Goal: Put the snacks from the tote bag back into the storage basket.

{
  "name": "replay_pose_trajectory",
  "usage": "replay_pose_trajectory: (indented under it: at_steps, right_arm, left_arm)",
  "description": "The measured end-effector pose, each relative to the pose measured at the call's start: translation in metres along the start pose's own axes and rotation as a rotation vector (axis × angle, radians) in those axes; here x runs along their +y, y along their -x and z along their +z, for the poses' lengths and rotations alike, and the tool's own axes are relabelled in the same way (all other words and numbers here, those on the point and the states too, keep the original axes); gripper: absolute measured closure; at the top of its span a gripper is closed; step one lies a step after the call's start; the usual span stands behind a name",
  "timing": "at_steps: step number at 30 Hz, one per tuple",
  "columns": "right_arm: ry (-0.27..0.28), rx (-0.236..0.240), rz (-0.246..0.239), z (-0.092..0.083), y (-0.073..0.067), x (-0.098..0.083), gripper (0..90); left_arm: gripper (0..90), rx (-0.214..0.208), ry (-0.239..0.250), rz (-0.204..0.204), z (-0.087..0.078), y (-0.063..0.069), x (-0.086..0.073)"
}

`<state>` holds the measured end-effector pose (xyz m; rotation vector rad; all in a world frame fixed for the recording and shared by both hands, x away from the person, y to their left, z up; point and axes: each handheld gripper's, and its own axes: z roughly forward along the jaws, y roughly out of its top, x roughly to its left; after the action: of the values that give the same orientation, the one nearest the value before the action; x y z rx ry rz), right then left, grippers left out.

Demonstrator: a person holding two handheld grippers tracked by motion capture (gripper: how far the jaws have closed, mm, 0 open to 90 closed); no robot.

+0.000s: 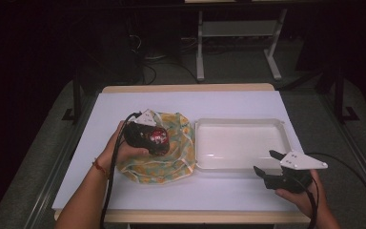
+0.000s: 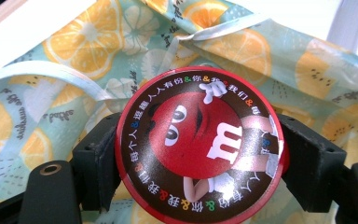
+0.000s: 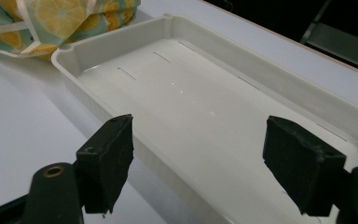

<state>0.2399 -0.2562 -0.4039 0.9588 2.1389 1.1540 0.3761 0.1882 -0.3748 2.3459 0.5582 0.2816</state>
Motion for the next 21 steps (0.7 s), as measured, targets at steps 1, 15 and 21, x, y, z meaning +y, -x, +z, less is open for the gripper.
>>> replay_pose_trajectory:
  at_steps: [1, 15, 21]
  right_arm:
    - [0.003, 0.001, 0.002, 0.001, 0.0, 0.0, 23.8]
    - [0.0, 0.023, -0.005, 0.011, 0.001, 0.006, 23.8]
    - [-0.002, 0.033, -0.017, 0.015, 0.001, 0.007, 23.8]
  left_arm:
    - [23.3, 0.001, 0.002, -0.003, -0.001, 0.001, 0.0]
    - [23.4, 0.022, 0.039, -0.034, -0.015, 0.003, -0.001]
    - [23.4, 0.021, 0.05, -0.034, -0.02, 0.007, 0.001]
